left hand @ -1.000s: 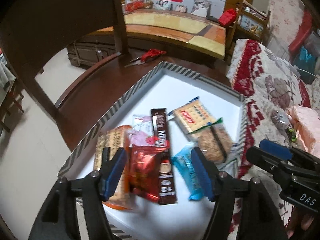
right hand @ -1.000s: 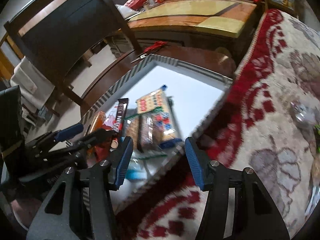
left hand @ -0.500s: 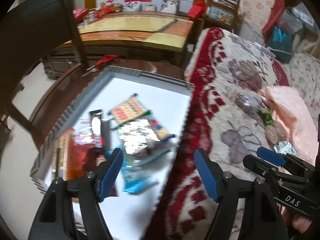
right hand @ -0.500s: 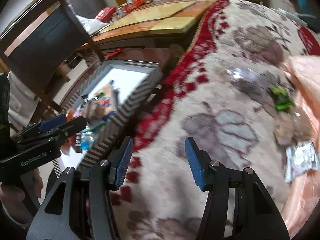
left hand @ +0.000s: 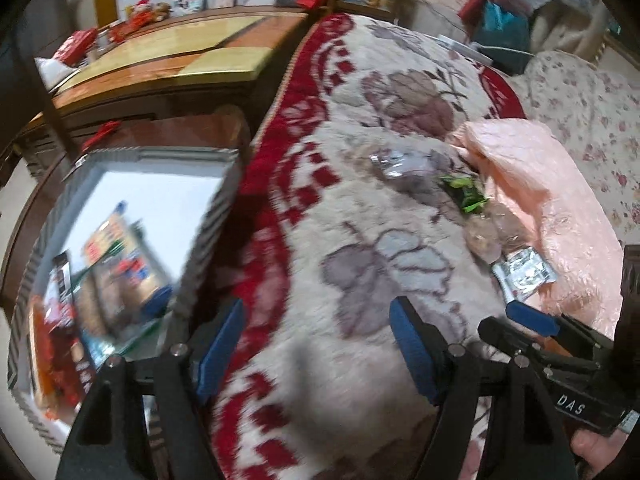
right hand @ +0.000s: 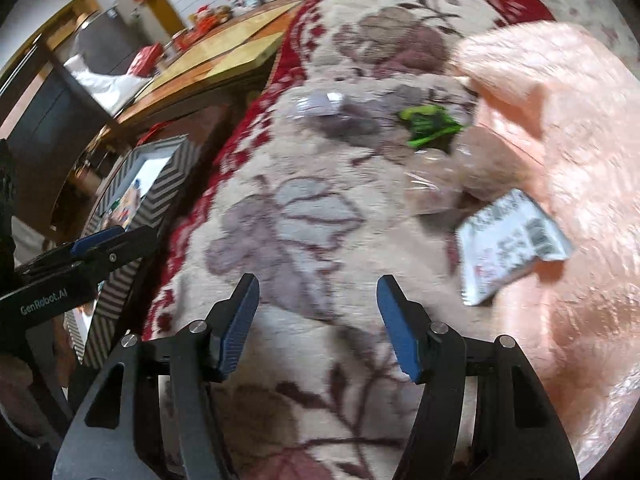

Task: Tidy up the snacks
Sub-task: 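Move both open grippers from the tray back over the blanket, then grasp the small zip bag with left gripper while right grasps green candy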

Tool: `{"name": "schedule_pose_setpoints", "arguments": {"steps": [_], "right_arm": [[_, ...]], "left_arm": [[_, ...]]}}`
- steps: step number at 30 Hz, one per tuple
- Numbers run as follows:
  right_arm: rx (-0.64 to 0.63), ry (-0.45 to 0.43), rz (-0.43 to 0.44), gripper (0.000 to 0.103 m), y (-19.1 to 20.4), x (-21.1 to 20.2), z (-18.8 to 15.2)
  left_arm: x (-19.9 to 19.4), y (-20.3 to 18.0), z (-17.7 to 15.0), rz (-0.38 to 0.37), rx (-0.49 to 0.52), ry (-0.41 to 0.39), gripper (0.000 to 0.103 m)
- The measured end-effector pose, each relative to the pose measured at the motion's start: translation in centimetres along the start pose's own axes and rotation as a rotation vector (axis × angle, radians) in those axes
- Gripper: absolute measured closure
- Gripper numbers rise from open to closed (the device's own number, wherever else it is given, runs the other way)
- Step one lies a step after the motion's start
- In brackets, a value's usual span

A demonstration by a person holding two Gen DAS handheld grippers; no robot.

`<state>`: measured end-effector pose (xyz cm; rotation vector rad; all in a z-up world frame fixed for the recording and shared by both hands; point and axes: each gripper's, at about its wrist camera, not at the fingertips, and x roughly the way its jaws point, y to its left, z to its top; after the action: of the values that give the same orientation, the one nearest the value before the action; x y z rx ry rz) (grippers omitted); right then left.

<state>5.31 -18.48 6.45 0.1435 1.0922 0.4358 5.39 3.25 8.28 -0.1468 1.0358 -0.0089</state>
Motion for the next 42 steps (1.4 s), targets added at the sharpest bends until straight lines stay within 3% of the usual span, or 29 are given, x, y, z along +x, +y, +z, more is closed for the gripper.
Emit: {"name": "schedule_pose_setpoints", "arguments": {"steps": [12,37,42], "right_arm": [[0.058,-0.011,-0.013,0.041,-3.8,-0.1,0.8],[-0.015,-0.023,-0.041,0.035,-5.1,1.5,7.3],[-0.027,-0.017,-0.061,0.035,-5.9,2.1,8.9]], "left_arm": [[3.7,-3.7,4.1,-0.035,0.044,0.041,0.023],[7.7,-4.8,9.1,-0.031,0.071,0.058,0.023],[8.8,-5.0,10.5,-0.085,0.05,0.081,0.023]]}}
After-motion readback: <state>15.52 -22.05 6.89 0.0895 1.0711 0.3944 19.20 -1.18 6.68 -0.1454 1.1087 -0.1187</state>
